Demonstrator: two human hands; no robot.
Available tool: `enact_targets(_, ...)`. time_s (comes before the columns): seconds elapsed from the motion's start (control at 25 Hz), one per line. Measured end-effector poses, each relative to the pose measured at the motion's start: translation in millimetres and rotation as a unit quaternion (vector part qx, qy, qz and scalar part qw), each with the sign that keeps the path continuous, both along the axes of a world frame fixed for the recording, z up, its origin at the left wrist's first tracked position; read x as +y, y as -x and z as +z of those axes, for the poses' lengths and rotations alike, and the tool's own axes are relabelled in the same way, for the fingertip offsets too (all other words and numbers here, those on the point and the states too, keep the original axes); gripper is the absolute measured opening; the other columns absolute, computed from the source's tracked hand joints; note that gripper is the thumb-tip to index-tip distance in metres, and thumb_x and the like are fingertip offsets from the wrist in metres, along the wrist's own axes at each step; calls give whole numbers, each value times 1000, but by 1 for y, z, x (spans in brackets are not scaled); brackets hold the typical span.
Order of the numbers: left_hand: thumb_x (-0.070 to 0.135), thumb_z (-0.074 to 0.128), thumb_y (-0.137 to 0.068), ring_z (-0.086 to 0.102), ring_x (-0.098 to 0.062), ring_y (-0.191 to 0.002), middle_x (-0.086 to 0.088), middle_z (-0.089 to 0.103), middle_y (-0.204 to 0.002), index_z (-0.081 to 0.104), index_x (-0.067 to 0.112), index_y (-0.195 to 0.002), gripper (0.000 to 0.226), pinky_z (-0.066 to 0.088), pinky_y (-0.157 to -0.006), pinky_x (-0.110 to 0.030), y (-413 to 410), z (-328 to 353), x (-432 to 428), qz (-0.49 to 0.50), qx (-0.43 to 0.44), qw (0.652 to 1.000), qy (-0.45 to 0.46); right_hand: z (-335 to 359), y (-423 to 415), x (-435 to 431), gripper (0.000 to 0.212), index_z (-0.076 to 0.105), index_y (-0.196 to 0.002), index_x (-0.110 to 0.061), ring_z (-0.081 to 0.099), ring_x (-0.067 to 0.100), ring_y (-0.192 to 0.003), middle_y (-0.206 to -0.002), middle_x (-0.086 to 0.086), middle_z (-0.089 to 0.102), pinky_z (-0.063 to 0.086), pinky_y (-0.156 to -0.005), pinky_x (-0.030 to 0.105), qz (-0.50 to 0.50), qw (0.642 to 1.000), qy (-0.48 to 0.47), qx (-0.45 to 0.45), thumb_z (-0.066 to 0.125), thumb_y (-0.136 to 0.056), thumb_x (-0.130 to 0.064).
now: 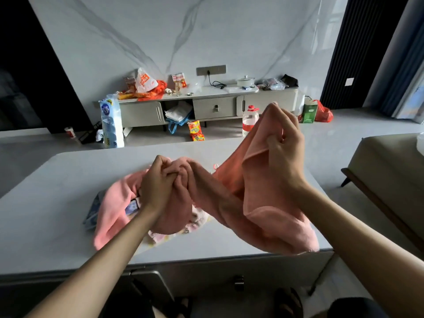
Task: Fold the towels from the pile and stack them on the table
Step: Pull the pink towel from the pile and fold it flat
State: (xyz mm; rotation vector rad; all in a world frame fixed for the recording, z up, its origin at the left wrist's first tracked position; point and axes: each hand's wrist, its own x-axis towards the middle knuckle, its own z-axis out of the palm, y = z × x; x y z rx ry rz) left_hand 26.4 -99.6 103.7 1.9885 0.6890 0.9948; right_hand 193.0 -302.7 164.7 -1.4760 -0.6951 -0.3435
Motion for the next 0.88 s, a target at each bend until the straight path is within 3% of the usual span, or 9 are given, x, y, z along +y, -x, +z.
enact_targets(0.16,0,66,-72,53,-16,-70,1,58,-73,50,18,-73,24,45,-64,-33,-15,-47,4,-4,10,995,-100,-44,-22,-4,67,62,-126,-16,47,-17,-112,-125,-5,56,37,-104,13,-33,997,16,67,39,-71,14)
enact_targets(0.24,17,72,-72,56,-19,-73,3,59,-76,51,26,-74,23,46,-66,-34,-27,-87,11,-55,135,983,-113,-85,-31,3,48,71,-102,-20,54,-10,-100,-105,-7,63,47,-93,23,-25,988,84,131,42,-72,4)
enact_targets(0.32,40,72,-70,60,-12,-80,9,62,-81,54,30,-76,22,46,-73,-31,-33,-129,13,-138,294,932,-161,-128,-35,16,32,72,-73,-23,60,4,-89,-81,-9,67,49,-74,29,13,962,211,172,44,-70,-8)
enact_targets(0.36,48,71,-70,62,-7,-82,12,64,-82,58,29,-76,23,45,-75,-28,-33,-144,15,-173,336,913,-153,-148,-35,22,34,75,-76,-26,61,2,-85,-80,-10,68,49,-71,26,31,946,263,189,44,-74,-12)
enact_targets(0.52,49,69,-77,57,0,-65,10,65,-68,63,26,-75,24,49,-73,-33,-44,-157,42,-67,203,976,28,-202,-31,47,16,74,-94,-28,63,-12,-73,-86,-16,62,47,-62,8,56,926,280,245,60,-91,-20)
enact_targets(0.64,52,73,-66,62,-10,-76,9,66,-77,59,27,-83,33,52,-80,-40,-49,-172,61,-33,225,971,77,-222,-29,72,11,76,-91,-28,62,8,-80,-89,-10,65,44,-83,13,32,940,333,64,71,-82,-23)
enact_targets(0.72,57,74,-65,63,-21,-93,4,68,-93,60,29,-93,42,49,-85,-40,-45,-185,66,4,310,951,-19,-227,-24,87,24,72,-107,-34,56,7,-76,-88,-10,61,35,-72,5,95,929,354,-42,64,-87,-25)
enact_targets(0.8,60,73,-66,62,-28,-99,-2,66,-101,59,28,-98,48,48,-86,-42,-39,-189,79,74,344,930,-111,-227,-16,91,36,60,-125,-44,53,9,-68,-86,-11,53,38,-57,12,170,888,408,-130,47,-93,-35)
enact_targets(0.88,56,75,-66,64,-28,-95,-1,68,-97,59,28,-92,42,49,-84,-45,-29,-187,93,84,362,923,-102,-236,-10,92,35,62,-120,-45,57,17,-59,-81,-8,53,44,-46,27,178,849,449,-214,42,-91,-41)
